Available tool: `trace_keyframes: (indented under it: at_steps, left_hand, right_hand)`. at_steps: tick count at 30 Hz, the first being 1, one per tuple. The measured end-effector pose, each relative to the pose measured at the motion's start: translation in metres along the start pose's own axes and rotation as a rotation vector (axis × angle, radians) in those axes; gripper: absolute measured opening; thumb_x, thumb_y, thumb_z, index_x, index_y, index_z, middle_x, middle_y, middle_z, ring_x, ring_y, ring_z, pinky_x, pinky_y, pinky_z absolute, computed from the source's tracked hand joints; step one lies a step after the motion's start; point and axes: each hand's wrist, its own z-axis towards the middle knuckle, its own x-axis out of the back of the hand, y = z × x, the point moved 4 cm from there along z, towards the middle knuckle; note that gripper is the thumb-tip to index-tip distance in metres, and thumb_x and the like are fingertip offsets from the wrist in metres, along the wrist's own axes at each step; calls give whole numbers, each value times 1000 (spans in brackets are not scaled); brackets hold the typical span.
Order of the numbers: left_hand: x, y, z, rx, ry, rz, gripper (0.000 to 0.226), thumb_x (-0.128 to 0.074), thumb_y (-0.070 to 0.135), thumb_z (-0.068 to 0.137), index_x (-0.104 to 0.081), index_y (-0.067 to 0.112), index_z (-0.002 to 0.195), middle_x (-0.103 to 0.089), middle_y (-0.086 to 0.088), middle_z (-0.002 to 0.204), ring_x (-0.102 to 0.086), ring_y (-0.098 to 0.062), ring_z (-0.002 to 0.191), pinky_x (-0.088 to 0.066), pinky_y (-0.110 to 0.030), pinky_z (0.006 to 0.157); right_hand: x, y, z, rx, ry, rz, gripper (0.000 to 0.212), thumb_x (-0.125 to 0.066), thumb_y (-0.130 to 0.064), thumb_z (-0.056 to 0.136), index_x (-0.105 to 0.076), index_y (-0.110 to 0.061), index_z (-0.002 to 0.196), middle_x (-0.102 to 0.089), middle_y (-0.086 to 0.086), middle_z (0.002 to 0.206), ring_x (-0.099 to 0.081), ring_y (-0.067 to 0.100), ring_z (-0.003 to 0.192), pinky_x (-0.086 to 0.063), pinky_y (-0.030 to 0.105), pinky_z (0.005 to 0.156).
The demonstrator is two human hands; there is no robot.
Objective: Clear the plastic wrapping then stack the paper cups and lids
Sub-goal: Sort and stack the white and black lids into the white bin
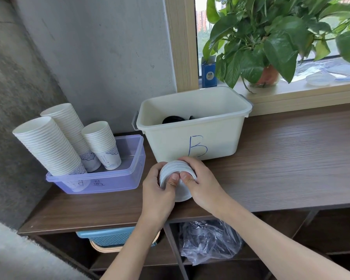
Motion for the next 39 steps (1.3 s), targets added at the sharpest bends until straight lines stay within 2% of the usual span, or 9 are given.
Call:
trace_keyframes:
  at_steps: [7,11,16,19,24,29,31,35,39]
  left_hand:
    - [-3,5,-2,-26,27,55,26,-61,-2,91,-57,20,105,-63,10,95,-56,16,80,-41,-1,72]
    - [0,5,-1,5,10,2,24,-64,5,92,-57,27,102,-67,5,97,-61,8,82,-45,-6,72]
    - [5,2,-2,53,-77,-110,34,-70,34,89,-61,25,121,-71,10,113,-66,-4,105,-52,-23,88]
    - [6,9,-5,35,-121,-118,29,-70,27,88,-65,27,116,-73,12,110,-67,-8,104,-54,-29,89]
    - [20,61,17,-101,-125,-168,41,-72,35,77,-63,28,116,-73,15,105,-68,-5,98,-52,-15,77]
    - [31,100,50,-211,-146,-146,37,-68,41,80,-64,29,115,-71,18,106,-67,-3,99,-50,-13,76]
    - [36,93,59,-187,-87,-149,42,-68,49,76,-65,31,114,-72,16,106,-66,-5,100,-51,-19,79]
    - [41,81,72,-80,-23,-262,47,-70,56,71,-69,30,110,-72,4,109,-66,-22,106,-53,-53,92]
    - [46,78,80,-42,16,-282,39,-70,46,75,-71,23,107,-73,-1,100,-69,-24,93,-58,-36,63]
  right_hand:
    - [0,-1,2,11,12,-38,34,-58,-8,93,-55,-15,126,-57,-2,119,-49,8,108,-30,0,87]
    - [-1,-1,1,-12,14,17,32,-55,-15,96,-53,-16,128,-58,-4,121,-52,7,111,-35,4,90]
    - [7,-8,3,-49,-23,116,30,-54,-24,97,-55,-17,127,-64,-7,118,-57,1,108,-42,10,88]
    - [18,-18,3,-56,-56,61,30,-53,-26,98,-55,-19,127,-63,-11,118,-57,-1,108,-42,16,89]
    - [51,-76,12,55,-152,44,27,-49,-35,97,-57,-31,122,-65,-16,112,-59,2,107,-49,18,88]
    - [88,-120,48,150,-92,9,40,-41,-42,90,-62,-19,115,-70,-6,100,-64,1,91,-48,14,79]
    - [102,-122,71,162,-41,-60,27,-45,-32,96,-63,-18,109,-69,-1,93,-65,3,80,-50,16,76]
    - [122,-104,123,101,-75,-275,16,-50,-21,98,-62,-28,105,-69,-6,90,-66,9,83,-54,33,84]
    - [124,-74,161,13,-147,-487,12,-51,-49,83,-58,-49,92,-68,-12,90,-66,11,87,-52,42,89]
